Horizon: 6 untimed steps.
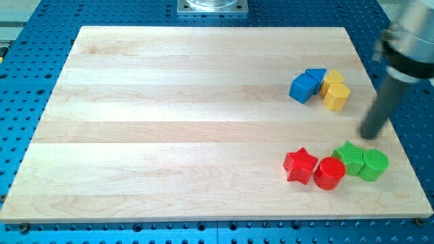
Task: Move the red blocks towards the bottom left corner
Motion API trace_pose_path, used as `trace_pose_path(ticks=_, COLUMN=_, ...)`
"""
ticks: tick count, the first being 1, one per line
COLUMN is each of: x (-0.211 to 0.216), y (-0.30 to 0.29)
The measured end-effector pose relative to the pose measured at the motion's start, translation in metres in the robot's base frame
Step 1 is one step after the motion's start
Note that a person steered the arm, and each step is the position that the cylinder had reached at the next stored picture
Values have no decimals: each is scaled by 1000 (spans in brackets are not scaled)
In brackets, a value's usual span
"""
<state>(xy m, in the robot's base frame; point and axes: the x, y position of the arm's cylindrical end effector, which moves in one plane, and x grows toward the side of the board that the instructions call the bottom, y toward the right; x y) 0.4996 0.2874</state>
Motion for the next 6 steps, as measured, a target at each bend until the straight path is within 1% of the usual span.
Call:
trace_pose_path(ticks=1, x=66, y=46)
trace_pose_path(ticks=2, x=110, y=-1)
trace_pose_path(ticks=3, x=95, y=-71)
trace_pose_path(ticks=4, x=82, y=-108)
trace_pose_path(ticks=5, x=84, y=-208)
trace_pose_path(ticks=6, x=51, y=-229)
